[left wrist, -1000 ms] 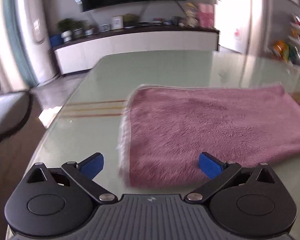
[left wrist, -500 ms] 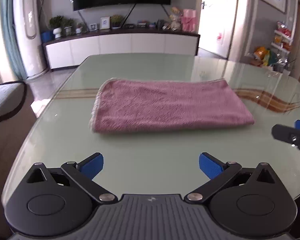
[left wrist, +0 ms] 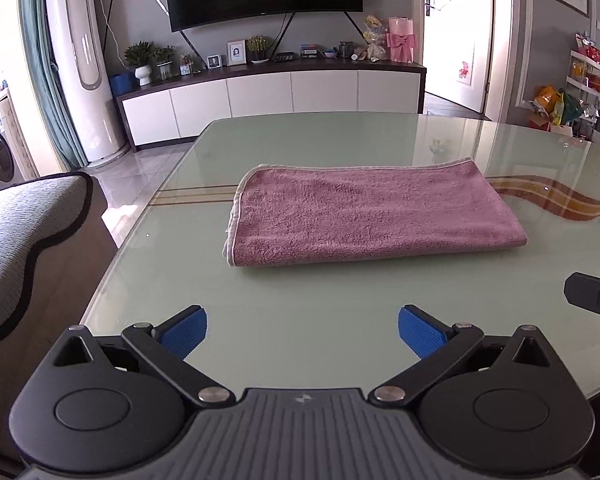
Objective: Fold towel
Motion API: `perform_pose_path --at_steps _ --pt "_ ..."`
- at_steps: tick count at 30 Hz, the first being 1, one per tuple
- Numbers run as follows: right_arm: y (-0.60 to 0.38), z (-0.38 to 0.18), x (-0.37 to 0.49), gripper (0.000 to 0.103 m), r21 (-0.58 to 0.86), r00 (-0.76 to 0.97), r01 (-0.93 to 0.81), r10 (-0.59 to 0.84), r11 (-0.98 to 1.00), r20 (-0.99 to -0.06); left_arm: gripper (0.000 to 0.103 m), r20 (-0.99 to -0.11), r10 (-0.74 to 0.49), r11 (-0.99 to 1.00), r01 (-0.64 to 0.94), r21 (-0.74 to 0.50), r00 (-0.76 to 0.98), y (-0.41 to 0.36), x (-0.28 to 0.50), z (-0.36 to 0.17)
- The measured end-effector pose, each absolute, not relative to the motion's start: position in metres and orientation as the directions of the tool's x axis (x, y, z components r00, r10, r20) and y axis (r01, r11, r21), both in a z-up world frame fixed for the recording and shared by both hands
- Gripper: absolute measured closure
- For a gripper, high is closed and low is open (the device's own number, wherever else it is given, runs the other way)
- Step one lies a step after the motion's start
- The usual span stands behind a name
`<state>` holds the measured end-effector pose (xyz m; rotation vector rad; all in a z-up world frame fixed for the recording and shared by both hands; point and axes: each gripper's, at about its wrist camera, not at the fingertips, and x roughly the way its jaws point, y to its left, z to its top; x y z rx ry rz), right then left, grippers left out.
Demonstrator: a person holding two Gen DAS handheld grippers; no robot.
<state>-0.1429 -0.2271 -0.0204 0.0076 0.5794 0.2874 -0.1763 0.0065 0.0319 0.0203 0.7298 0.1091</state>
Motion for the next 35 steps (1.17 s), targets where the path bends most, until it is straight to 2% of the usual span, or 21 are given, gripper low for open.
perform_pose_path --at_steps 35 --pt "-0.235 -0.020 -0.136 0.000 0.086 0.804 -0.242 0.249 0.966 -0.541 0.001 -0.627 0.082 0.997 -0.053 0.064 0.775 0.003 -0.169 0.041"
